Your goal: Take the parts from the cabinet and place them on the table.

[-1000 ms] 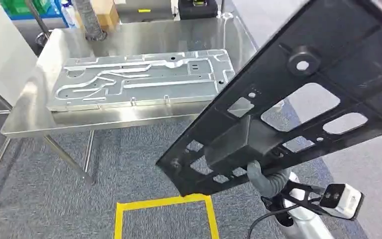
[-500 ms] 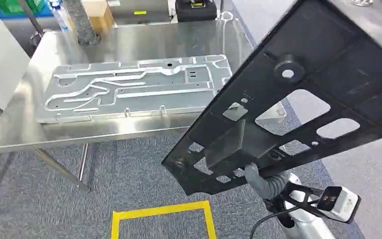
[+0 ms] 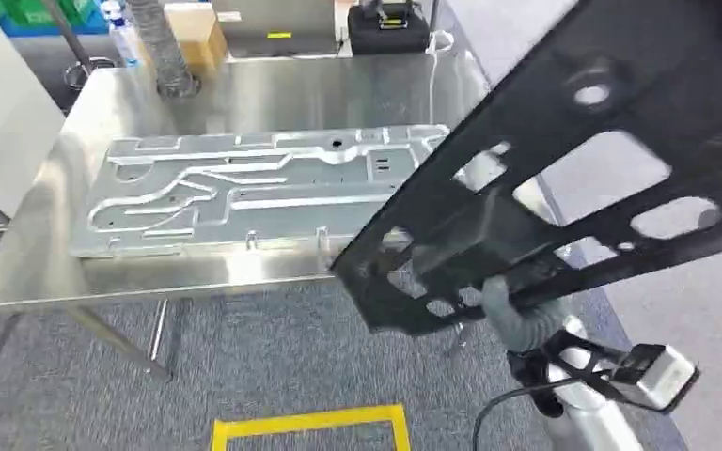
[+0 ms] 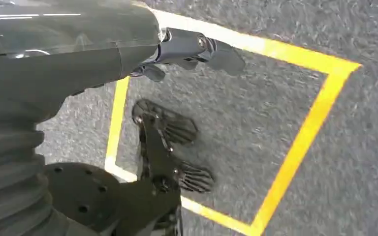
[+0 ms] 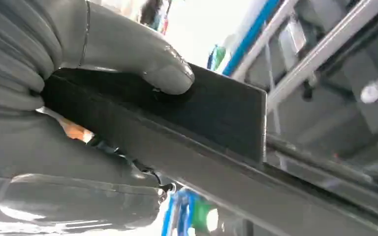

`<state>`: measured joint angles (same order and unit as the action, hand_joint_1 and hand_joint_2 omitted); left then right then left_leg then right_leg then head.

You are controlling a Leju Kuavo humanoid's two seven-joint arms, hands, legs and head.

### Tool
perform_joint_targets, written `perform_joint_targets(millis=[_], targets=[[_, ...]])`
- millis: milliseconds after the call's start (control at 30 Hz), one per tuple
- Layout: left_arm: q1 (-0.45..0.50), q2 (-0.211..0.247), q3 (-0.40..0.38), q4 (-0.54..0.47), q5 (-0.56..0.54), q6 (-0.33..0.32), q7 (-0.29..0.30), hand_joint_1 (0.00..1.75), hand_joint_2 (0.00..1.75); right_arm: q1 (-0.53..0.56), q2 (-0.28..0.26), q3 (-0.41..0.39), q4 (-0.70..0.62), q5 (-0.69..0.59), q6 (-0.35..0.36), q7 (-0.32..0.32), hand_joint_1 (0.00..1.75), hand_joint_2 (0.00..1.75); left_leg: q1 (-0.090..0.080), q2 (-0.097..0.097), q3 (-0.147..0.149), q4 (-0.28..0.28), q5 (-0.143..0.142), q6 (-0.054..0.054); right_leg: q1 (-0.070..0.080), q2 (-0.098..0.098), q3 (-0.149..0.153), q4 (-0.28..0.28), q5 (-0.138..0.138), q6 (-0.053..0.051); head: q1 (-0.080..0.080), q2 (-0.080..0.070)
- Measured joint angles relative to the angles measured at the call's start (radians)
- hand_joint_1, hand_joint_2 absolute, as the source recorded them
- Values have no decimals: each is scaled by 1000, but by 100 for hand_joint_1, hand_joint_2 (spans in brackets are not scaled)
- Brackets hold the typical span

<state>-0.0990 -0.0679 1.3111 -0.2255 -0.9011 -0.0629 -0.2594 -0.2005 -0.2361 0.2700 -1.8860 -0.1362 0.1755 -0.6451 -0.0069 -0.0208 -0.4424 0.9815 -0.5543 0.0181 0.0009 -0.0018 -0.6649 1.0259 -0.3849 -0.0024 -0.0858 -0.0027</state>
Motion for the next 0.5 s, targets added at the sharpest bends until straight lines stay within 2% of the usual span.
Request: perform_joint_targets(millis=[33,67,100,133,167,200,233,267,300,333,367,400,433,467,500], targets=[[0,0,0,0,0,0,0,0,175,-17,0,-17,3,-1,2,0,175,175,0,2,12,13,10,-6,1,3,2,-11,-1,-6,0,0],[-1,0,0,0,1,0,0,0,175,-37,0,-34,8,8,-4,2,175,175,-1,3,9,20,21,-14,-1,2,15,-15,-6,-14,1,0],[-2,0,0,0,2,0,0,0,175,-52,0,-48,11,28,-17,3,175,175,1,4,-8,54,24,-17,-6,2,31,-24,-7,-18,0,0],[-4,-1,0,0,4,0,-2,0,175,-70,0,-62,16,50,-30,5,175,175,1,6,-45,126,43,-20,-6,0,47,-28,-17,-24,0,0],[-5,-2,0,0,5,0,-2,0,175,-89,0,-75,21,69,-41,8,175,175,3,7,-97,206,39,-22,-6,-1,56,-29,-26,-28,1,0],[-6,-2,0,0,5,-3,-2,0,175,-107,0,-84,27,85,-52,11,175,175,5,7,-153,276,9,-28,-5,-1,66,-29,-37,-29,0,0],[-4,-2,0,0,5,-3,-2,0,175,-127,0,-100,40,100,-66,17,175,175,8,8,-198,320,-39,-32,-4,-1,77,-29,-48,-30,0,0],[-2,-2,0,0,4,-3,-2,0,175,-150,2,-117,60,119,-84,19,175,175,8,8,-232,339,-86,-35,-4,0,91,-29,-60,-30,0,0],[0,-2,0,0,3,-3,-3,0,175,-178,4,-132,82,144,-104,23,175,175,8,9,-250,324,-106,-35,-4,2,109,-29,-73,-29,0,0],[0,-2,0,0,2,-4,-4,0,175,-205,3,-144,107,169,-124,26,175,175,9,9,-252,281,-92,-37,-4,2,126,-29,-85,-28,0,0],[0,-2,0,0,1,-4,-5,0,175,-234,3,-153,131,196,-145,34,175,175,9,10,-244,216,-43,-35,-5,2,144,-28,-96,-26,0,0],[0,0,0,0,1,-5,-8,0,175,-267,3,-158,156,239,-174,50,175,175,9,13,-233,133,48,-31,-5,2,161,-27,-109,-23,0,0],[4,1,0,0,2,-6,-11,0,175,-304,3,-159,186,294,-211,66,175,175,9,16,-232,56,173,-26,-5,3,162,-27,-121,-19,1,0],[4,2,0,0,2,-8,-14,0,175,-339,5,-158,235,369,-257,86,175,175,3,17,-248,34,205,-19,-2,10,169,-12,-130,-13,0,0],[4,5,0,0,1,-9,-17,0,175,-373,5,-158,264,431,-292,105,175,175,1,18,-242,42,199,-12,2,12,161,-12,-138,-4,1,0]])
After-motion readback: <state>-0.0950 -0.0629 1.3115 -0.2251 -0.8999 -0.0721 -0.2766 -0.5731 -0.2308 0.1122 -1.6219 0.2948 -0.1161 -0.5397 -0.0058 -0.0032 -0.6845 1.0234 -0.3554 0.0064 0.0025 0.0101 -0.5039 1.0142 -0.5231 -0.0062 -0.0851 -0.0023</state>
